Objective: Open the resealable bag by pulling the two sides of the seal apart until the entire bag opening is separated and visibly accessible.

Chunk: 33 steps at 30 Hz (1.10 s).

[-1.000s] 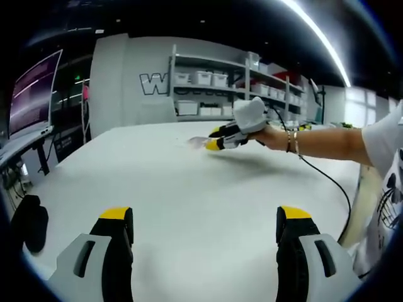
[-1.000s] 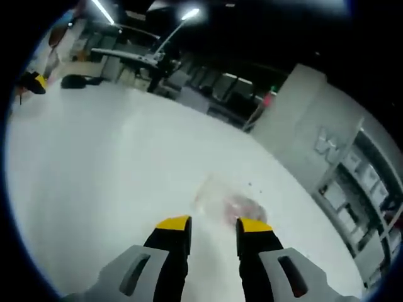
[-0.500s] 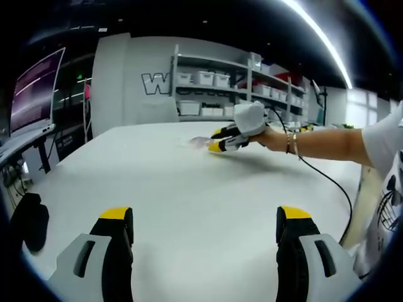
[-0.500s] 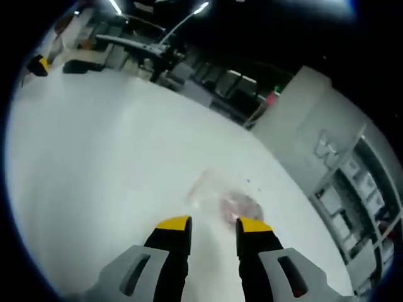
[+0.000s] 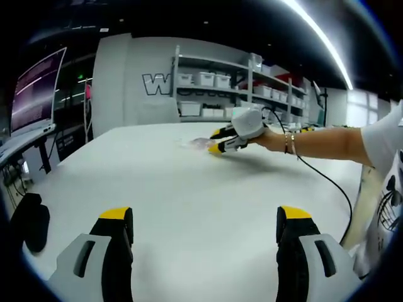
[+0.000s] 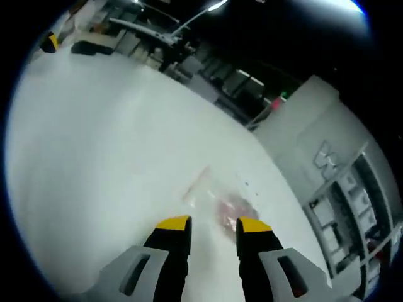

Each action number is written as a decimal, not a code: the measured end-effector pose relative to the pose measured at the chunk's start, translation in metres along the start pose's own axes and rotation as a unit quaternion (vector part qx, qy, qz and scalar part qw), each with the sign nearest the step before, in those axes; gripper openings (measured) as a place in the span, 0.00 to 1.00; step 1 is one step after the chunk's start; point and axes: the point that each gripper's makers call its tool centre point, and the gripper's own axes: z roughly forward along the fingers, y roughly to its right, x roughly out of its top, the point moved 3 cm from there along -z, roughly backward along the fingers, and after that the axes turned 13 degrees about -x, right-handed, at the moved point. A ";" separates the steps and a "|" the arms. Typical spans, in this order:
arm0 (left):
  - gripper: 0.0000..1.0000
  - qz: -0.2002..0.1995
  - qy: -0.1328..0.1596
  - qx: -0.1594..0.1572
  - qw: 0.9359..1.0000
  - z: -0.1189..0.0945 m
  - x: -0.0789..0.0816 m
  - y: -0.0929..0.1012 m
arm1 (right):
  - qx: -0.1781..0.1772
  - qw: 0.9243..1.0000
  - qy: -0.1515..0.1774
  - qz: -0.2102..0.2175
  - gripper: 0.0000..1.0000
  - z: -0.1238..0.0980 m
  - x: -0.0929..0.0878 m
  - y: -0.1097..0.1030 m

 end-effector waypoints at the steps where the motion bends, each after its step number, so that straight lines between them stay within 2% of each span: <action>1: 0.93 0.000 0.000 0.000 1.000 0.000 0.000 0.000 | -0.002 1.000 0.001 -0.015 0.26 0.001 0.000 0.000; 6: 0.93 -0.001 0.001 0.003 1.000 -0.002 0.000 -0.002 | -0.002 0.999 0.005 -0.039 0.26 0.002 0.002 -0.004; 27: 0.93 -0.007 0.002 0.006 1.000 0.006 -0.001 -0.009 | 0.026 0.999 0.023 0.028 0.25 0.008 0.013 -0.014; 33: 0.93 -0.009 0.002 0.008 1.000 0.006 -0.001 -0.011 | 0.025 0.999 0.027 0.021 0.24 0.016 0.017 -0.014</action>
